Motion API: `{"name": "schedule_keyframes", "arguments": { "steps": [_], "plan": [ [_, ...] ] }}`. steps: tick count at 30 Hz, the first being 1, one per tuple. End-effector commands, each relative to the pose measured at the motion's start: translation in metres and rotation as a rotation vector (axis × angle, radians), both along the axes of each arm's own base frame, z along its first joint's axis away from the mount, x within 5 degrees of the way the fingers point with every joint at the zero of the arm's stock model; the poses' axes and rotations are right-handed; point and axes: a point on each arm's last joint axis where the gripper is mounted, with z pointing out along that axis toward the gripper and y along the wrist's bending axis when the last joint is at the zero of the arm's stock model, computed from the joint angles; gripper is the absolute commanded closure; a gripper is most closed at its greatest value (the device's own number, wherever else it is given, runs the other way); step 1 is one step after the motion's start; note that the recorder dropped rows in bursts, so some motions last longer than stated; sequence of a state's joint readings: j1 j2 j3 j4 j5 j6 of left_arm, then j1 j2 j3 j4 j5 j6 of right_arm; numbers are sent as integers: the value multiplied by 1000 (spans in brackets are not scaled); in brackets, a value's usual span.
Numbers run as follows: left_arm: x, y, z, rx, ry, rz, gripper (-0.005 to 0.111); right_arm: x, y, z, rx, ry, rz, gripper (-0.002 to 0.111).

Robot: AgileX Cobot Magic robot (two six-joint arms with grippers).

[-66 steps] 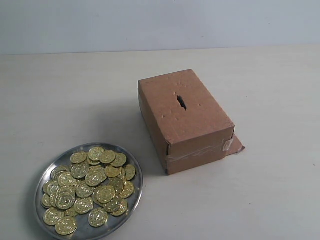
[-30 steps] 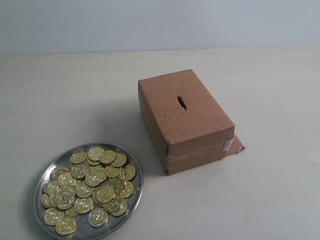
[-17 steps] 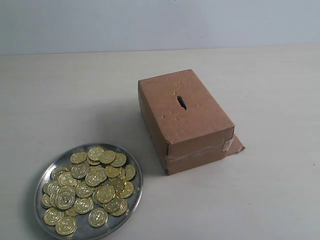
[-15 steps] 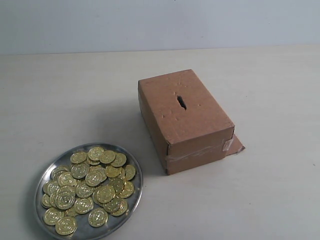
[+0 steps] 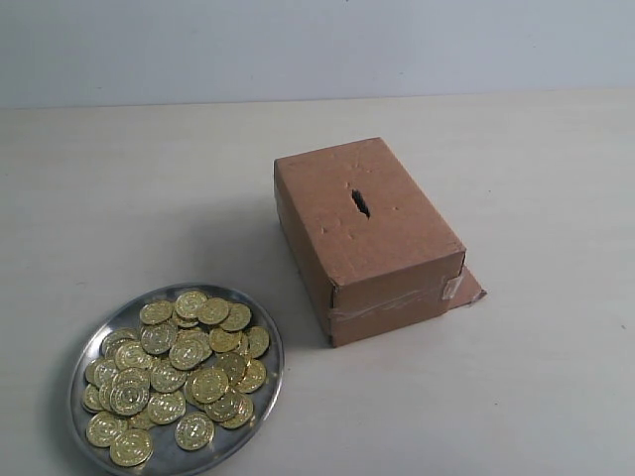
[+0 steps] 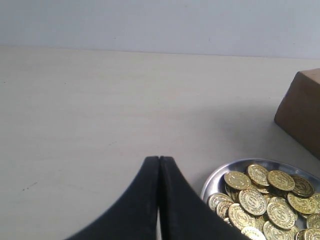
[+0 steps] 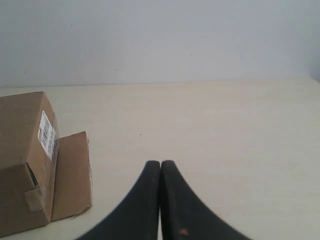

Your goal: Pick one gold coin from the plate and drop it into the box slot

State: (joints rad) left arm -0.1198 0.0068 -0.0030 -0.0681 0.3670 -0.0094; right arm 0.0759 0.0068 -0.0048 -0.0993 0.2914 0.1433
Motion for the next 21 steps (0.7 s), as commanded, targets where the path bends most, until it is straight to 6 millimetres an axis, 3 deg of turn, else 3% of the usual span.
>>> {"name": "schedule_keyframes", "arguments": {
  "steps": [1,21],
  "plan": [
    [0,0,0,1,-14,2,107,0,0,-1,-14,-4,-4,108],
    [0,0,0,1,-14,2,107,-1,2,-3,-45,13,28,108]
  ]
}}
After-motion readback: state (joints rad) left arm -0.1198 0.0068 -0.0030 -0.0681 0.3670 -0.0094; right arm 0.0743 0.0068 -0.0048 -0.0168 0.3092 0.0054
